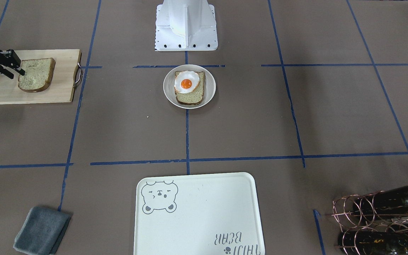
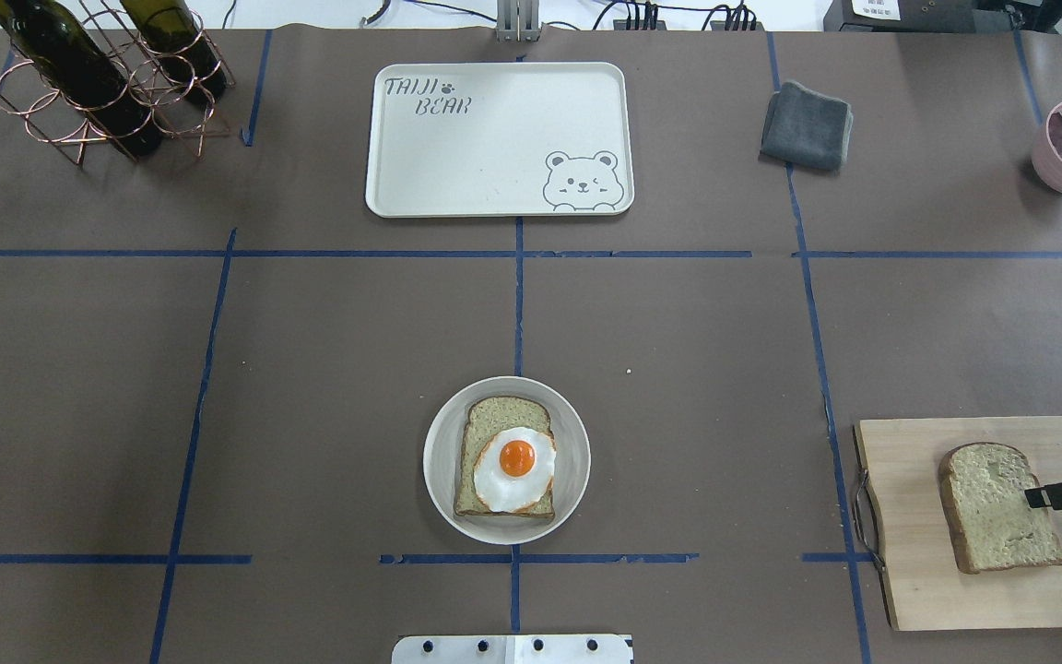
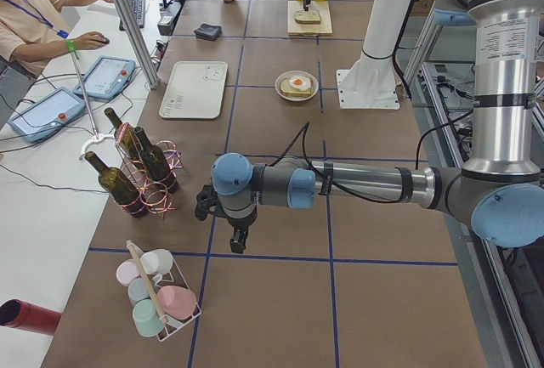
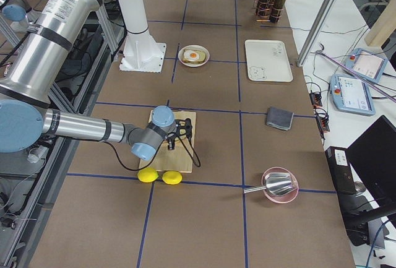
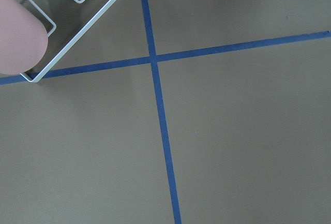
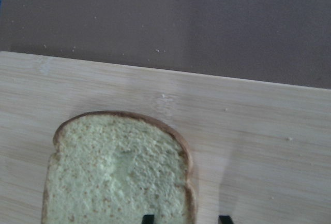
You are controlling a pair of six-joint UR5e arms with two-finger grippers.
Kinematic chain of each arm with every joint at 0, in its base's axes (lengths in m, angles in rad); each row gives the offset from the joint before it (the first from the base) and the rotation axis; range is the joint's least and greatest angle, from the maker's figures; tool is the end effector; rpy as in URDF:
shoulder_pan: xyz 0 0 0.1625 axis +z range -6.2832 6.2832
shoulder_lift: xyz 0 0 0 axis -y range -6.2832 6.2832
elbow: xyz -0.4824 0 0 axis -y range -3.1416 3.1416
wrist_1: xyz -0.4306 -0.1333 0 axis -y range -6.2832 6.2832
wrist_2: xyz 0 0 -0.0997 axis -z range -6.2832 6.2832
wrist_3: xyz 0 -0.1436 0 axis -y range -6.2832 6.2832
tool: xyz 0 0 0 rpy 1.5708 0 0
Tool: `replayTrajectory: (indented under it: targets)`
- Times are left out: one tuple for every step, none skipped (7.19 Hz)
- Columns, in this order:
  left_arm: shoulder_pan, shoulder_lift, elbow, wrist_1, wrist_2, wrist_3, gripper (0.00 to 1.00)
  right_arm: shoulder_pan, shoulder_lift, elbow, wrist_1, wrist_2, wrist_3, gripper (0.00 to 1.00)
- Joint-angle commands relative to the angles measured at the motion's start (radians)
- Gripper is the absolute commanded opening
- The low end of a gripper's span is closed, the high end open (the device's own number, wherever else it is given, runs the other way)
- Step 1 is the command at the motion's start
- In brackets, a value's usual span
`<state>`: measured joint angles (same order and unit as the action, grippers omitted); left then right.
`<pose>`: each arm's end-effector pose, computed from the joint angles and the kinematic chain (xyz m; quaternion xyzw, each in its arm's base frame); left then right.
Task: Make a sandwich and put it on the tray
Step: 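Grasp the bread slice edge with the right gripper and lift it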
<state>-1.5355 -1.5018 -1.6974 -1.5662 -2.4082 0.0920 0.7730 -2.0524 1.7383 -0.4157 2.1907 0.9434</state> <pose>-0.0089 -0.5019 0.7097 0.0357 0.4056 0.0688 0.9108 -0.2083 -0.2729 0.7267 0.0376 -0.4767 -0.0609 0.8761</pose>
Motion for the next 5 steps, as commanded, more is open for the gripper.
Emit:
replayTrajectory:
  targets:
    - [0.000, 0.000, 0.001, 0.000, 0.001, 0.000, 1.00, -0.012, 0.009, -0.002, 0.000, 0.000, 0.002, 0.49]
    - [0.000, 0.000, 0.001, 0.000, 0.001, 0.000, 1.00, -0.017, 0.009, -0.003, 0.000, 0.000, 0.000, 0.46]
    - [0.000, 0.000, 0.002, 0.000, 0.001, 0.000, 1.00, -0.017, 0.009, -0.003, 0.000, 0.000, 0.000, 0.37]
    - [0.000, 0.000, 0.002, 0.000, 0.001, 0.000, 1.00, -0.017, 0.009, -0.003, 0.000, 0.000, 0.000, 0.07]
    - [0.000, 0.000, 0.002, 0.000, 0.001, 0.000, 1.00, -0.014, 0.009, -0.003, 0.006, 0.003, -0.003, 0.00]
